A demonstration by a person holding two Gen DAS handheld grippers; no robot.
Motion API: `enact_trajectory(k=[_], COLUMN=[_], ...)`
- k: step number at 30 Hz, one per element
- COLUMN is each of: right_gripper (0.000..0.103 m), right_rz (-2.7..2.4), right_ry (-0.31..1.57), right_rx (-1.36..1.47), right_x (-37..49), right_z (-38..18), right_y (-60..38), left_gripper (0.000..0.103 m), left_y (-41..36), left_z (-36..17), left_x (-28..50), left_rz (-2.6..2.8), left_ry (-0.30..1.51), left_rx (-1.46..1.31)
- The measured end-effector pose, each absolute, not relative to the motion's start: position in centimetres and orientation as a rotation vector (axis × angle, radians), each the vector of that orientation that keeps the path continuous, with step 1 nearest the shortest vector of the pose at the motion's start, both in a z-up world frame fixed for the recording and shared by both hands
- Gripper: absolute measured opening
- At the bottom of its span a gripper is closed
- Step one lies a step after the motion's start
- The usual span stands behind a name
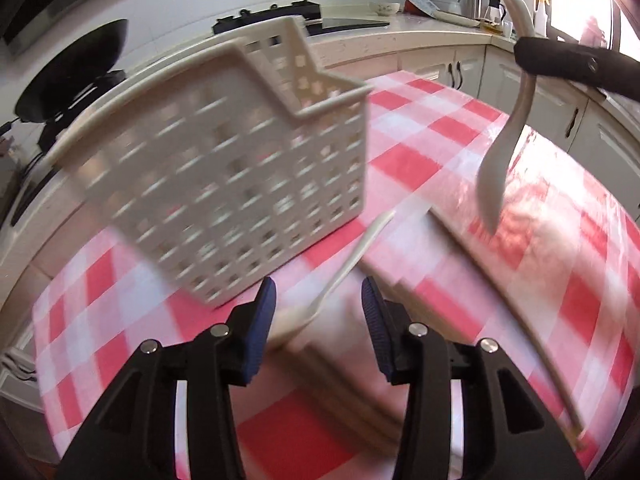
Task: Organize utensils
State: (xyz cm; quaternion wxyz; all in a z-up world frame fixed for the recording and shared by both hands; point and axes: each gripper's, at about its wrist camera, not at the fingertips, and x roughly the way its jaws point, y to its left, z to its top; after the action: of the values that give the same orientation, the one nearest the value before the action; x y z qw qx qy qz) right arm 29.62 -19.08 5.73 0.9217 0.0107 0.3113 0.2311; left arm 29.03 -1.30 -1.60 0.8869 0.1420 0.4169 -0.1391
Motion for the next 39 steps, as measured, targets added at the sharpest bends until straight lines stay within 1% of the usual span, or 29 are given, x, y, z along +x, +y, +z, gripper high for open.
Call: enact_trajectory(k=[3,13,16,19,21,22,23,25,27,29,32,37,38,39], right_gripper=[0.017,0.017,0.017,0.017,0.017,0.017,0.017,0.017,0.017,0.017,0.017,0.017,0.017,0.017], right_rz=[0.473,0.498,0.507,0.51,0.51,0.512,0.512,0.515,0.518,0.52,0.518,0.524,0.526,0.527], right_ry=[0.641,0.681,0.689,0.695,0.696,0.696,0.696,0.697,0.701,0.702,0.694,0.672,0.67,0.67], right_rx=[0.025,0.008,-0.001,-0.004,-0.005,-0.004,-0.004,-0.005,-0.008,-0.009,-0.008,-0.006,-0.005,0.0], right_x=[29.4,28.5,28.2,28.0,28.0,28.0,28.0,27.9,28.0,27.9,27.8,27.9,27.9,28.0], right_z=[5.6,3.9,3.6,3.3,3.2,3.2,3.2,3.2,3.1,3.1,3.4,4.3,4.4,4.4], right_y=[-19.0,-17.3,-17.0,-16.8,-16.8,-16.7,-16.6,-16.4,-16.3,-16.2,-16.2,-16.1,-16.1,-16.1], left_gripper=[0.043,0.043,0.043,0.04,0.034,0.024,0.017,0.008,0.007,0.0,0.0,0.0,0.002,0.007], left_y=[0.4,-2.1,-1.7,-1.4,-1.5,-1.5,-1.9,-2.3,-2.9,-3.1,-3.3,-2.0,-1.6,-1.2], left_z=[-1.8,-3.8,-3.6,-3.5,-3.6,-3.7,-3.8,-4.0,-4.2,-4.2,-3.3,-1.3,-0.8,-0.5], left_x=[28.1,29.8,29.6,29.3,29.2,29.4,29.7,29.6,29.6,29.4,28.3,26.1,25.7,25.5], left_rz=[-0.266,-0.249,-0.243,-0.25,-0.251,-0.247,-0.247,-0.257,-0.257,-0.258,-0.273,-0.262,-0.244,-0.224], left_ry=[0.874,0.905,0.913,0.927,0.944,0.951,0.957,0.967,0.974,0.972,0.956,0.921,0.893,0.876], left_rx=[0.29,0.414,0.435,0.47,0.516,0.535,0.544,0.572,0.614,0.632,0.622,0.518,0.496,0.485])
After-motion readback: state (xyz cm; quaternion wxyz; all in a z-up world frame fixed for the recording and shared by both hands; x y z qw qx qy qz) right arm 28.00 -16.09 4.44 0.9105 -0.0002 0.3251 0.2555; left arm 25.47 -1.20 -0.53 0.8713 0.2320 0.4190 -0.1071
